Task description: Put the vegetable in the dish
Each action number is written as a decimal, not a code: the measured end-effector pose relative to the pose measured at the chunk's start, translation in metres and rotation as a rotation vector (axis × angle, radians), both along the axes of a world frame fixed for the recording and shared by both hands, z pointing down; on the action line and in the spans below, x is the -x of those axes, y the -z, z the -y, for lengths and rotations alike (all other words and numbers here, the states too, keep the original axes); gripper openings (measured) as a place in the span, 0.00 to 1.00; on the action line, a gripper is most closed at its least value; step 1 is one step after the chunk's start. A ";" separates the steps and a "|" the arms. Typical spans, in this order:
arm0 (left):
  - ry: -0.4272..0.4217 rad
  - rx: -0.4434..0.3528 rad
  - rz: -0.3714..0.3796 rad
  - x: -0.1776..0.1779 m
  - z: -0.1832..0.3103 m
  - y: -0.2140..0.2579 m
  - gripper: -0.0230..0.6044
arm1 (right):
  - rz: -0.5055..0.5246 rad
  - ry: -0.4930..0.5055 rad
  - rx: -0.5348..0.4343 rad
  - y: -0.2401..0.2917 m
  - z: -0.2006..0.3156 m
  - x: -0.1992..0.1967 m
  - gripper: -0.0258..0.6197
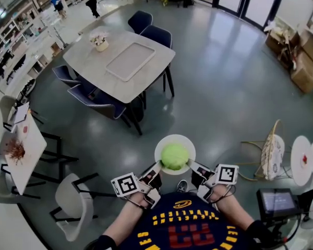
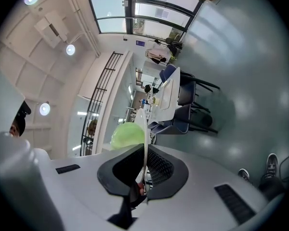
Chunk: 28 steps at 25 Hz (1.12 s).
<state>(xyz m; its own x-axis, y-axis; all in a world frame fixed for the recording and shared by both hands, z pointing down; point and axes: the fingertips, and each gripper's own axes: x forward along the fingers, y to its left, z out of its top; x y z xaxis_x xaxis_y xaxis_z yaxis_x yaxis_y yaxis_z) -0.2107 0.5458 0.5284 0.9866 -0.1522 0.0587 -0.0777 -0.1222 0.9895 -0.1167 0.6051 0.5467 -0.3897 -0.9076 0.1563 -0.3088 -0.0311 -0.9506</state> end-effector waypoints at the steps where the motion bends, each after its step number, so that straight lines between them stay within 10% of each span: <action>1: 0.003 0.002 -0.001 -0.002 -0.002 0.000 0.06 | 0.000 0.002 0.002 -0.001 -0.002 -0.002 0.07; 28: 0.086 0.022 0.042 -0.049 -0.016 -0.022 0.06 | 0.033 0.081 0.036 -0.025 -0.011 -0.057 0.07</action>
<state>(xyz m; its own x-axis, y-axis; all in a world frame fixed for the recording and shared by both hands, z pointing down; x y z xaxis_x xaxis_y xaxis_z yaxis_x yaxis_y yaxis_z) -0.1616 0.5621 0.5507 0.9665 -0.2348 0.1041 -0.1286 -0.0918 0.9874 -0.0599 0.6163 0.5714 -0.4669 -0.8671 0.1738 -0.2802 -0.0413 -0.9590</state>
